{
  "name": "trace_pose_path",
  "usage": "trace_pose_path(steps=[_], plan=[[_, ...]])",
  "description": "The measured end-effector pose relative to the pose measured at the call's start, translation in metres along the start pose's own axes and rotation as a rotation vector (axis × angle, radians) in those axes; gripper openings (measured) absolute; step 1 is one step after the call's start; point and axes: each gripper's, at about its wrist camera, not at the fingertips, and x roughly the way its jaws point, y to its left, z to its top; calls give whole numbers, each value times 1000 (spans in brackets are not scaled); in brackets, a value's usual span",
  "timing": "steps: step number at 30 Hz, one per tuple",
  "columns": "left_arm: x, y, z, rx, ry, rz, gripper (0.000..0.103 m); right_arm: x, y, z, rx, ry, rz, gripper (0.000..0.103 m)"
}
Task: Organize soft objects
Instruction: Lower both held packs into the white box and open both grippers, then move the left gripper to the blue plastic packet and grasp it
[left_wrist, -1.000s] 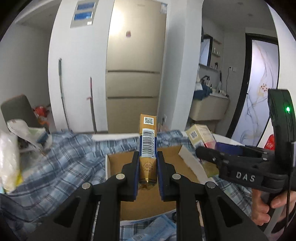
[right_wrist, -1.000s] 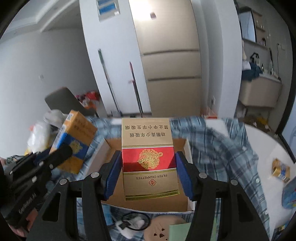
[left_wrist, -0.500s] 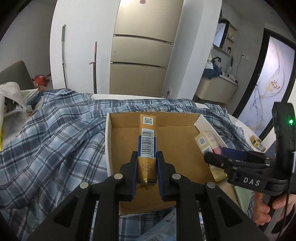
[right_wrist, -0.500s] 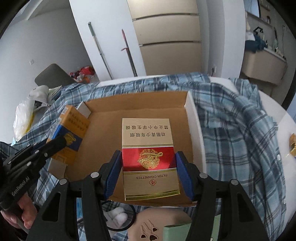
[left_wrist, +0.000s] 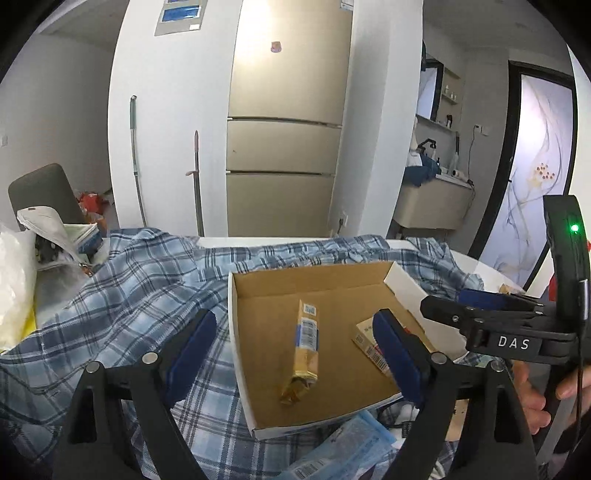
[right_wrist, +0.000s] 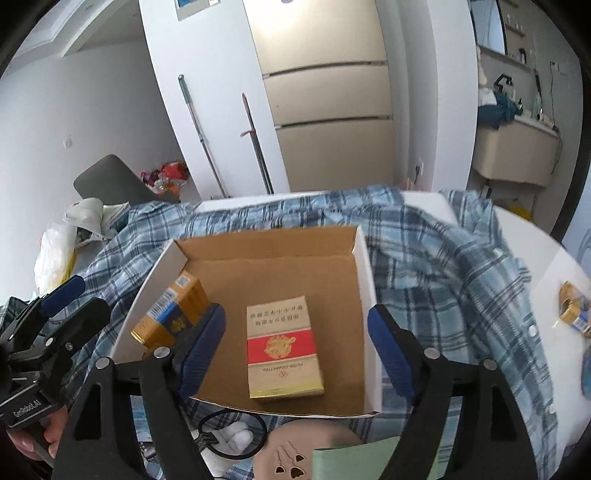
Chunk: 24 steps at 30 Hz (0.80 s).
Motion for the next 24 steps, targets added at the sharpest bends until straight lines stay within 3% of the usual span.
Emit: trace_pose_path(steps=[7, 15, 18, 21, 24], plan=[[-38, -2, 18, -35, -64, -30, 88, -40, 5, 13, -10, -78, 18, 81], [-89, -9, 24, -19, -131, -49, 90, -107, 6, 12, -30, -214, -10, 98], [-105, -13, 18, -1, -150, -59, 103, -127, 7, 6, -42, -255, -20, 103], [-121, -17, 10, 28, -201, -51, 103, -140, 11, -1, -58, -278, -22, 103], [-126, -20, 5, 52, -193, -48, 103, -147, 14, -6, -70, -286, -12, 103]])
